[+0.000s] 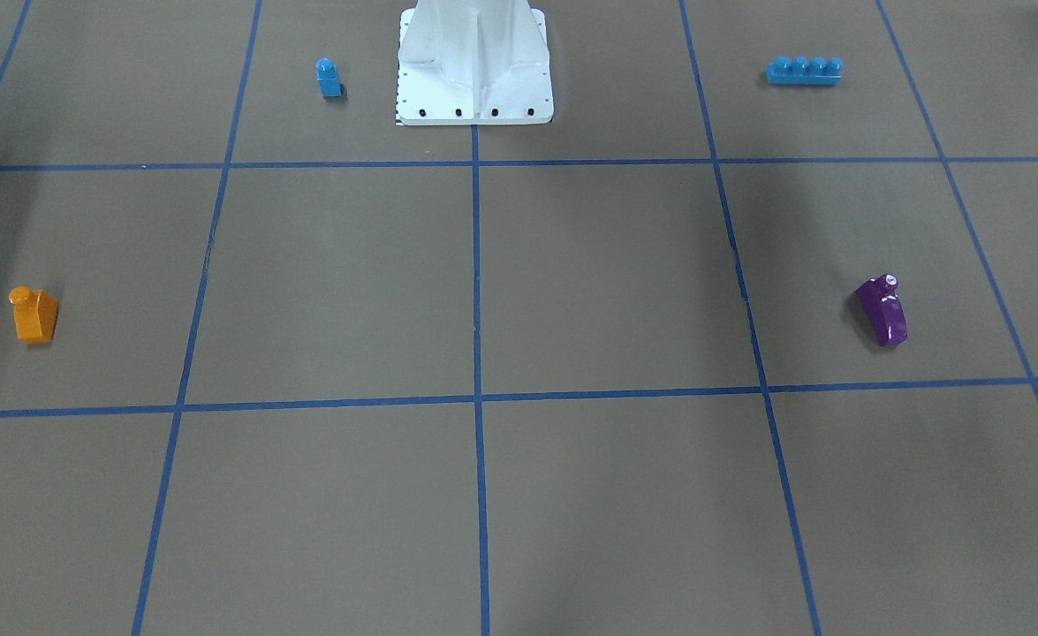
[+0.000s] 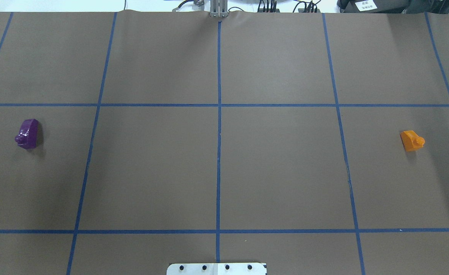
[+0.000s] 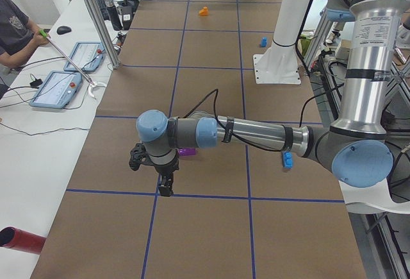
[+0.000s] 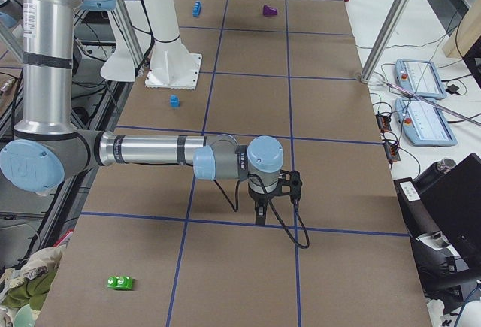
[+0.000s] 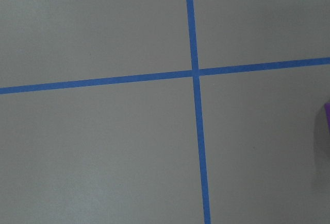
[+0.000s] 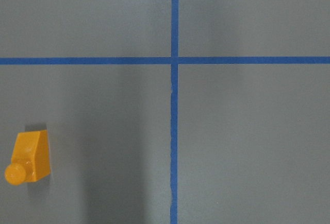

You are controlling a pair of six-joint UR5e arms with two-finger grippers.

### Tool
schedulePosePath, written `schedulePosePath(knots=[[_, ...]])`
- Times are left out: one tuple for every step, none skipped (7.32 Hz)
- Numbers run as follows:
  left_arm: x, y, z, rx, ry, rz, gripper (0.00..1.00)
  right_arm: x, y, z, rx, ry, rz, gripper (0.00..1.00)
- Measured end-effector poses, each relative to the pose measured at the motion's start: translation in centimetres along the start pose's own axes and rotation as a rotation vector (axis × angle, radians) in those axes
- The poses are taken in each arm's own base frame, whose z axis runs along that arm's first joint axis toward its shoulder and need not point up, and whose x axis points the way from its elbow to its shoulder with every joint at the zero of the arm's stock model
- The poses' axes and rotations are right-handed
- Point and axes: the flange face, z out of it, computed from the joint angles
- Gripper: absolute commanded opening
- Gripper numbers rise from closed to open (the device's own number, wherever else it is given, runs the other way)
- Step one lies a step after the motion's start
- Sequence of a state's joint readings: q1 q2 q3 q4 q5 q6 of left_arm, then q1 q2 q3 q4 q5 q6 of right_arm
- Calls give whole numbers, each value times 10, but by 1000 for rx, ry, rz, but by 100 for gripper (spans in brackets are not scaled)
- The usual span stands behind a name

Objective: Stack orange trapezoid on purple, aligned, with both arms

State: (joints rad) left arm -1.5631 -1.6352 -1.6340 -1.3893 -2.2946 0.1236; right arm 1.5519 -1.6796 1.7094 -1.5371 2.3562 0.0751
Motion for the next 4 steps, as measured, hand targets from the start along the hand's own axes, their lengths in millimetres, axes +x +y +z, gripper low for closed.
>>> schedulePosePath(knots=[[1, -1, -1, 2, 0, 2, 100, 0, 0, 0, 1, 0, 0, 100], [4, -4, -5, 10, -1, 9, 100, -1, -1, -2, 5, -1, -3, 100], [15, -12, -11, 24, -3, 29, 100, -4, -2, -4, 11, -2, -9, 100], [37, -26, -14, 31, -4, 68, 100, -11, -5, -11, 27, -3, -24, 100]])
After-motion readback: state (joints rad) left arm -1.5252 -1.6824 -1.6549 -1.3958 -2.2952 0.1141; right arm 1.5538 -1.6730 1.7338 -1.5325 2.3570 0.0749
